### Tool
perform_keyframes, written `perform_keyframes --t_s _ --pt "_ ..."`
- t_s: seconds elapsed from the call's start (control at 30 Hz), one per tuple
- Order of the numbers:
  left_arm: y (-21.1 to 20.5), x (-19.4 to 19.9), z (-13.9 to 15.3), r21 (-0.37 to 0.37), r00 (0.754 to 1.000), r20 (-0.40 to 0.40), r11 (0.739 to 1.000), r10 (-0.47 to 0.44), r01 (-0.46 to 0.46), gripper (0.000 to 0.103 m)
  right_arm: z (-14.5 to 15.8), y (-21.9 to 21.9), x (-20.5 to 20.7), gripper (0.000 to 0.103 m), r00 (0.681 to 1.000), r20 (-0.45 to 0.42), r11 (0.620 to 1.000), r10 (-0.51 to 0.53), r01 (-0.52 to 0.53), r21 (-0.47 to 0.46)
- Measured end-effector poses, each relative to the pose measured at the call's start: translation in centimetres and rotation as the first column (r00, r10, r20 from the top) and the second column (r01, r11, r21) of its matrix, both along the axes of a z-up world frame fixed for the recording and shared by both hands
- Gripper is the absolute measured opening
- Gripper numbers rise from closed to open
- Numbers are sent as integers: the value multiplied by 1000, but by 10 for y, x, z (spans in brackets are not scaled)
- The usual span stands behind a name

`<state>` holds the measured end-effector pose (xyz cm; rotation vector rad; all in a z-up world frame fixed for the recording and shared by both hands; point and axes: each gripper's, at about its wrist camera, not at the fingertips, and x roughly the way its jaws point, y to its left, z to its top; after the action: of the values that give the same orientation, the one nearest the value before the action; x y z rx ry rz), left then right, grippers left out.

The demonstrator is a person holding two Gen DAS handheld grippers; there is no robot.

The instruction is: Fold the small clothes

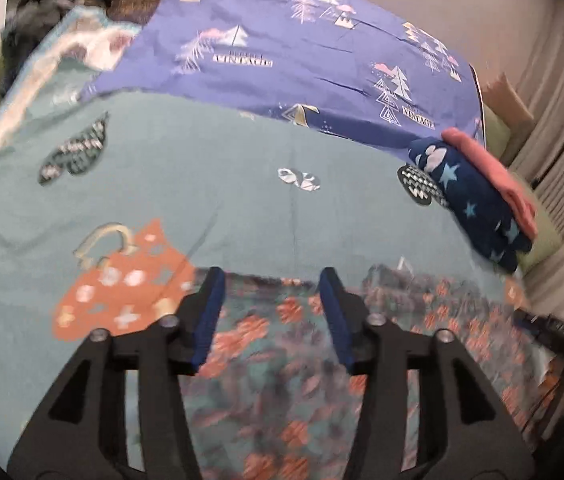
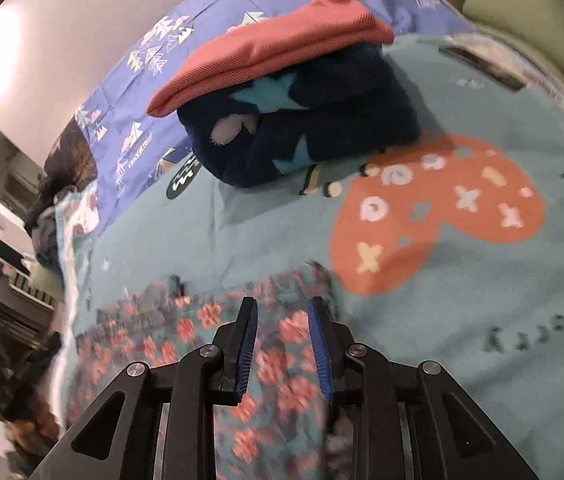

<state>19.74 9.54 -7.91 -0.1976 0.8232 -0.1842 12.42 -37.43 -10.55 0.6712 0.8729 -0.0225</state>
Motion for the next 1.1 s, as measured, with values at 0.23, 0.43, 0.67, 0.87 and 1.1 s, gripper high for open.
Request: perform_keyframes --t_s 0.23,0.43,0.67,0.87,1.1 --pt "-3 -38 -9 154 999 -24 987 -40 43 55 20 17 -40 36 998 13 992 53 -51 -119" --pt "-22 -64 -2 203 995 -31 974 -92 96 57 28 47 -73 44 994 4 978 110 -108 -180" --pt "-27 -82 -4 223 992 -30 966 -125 129 59 8 52 -90 44 992 -74 979 103 -114 -166" --pt "-16 -93 -28 212 991 -89 970 -101 118 59 -3 47 -103 45 995 -81 984 58 -71 -166" --pt "-13 -108 -25 221 995 -47 971 -84 93 60 17 58 -126 45 997 -43 985 63 -70 -157"
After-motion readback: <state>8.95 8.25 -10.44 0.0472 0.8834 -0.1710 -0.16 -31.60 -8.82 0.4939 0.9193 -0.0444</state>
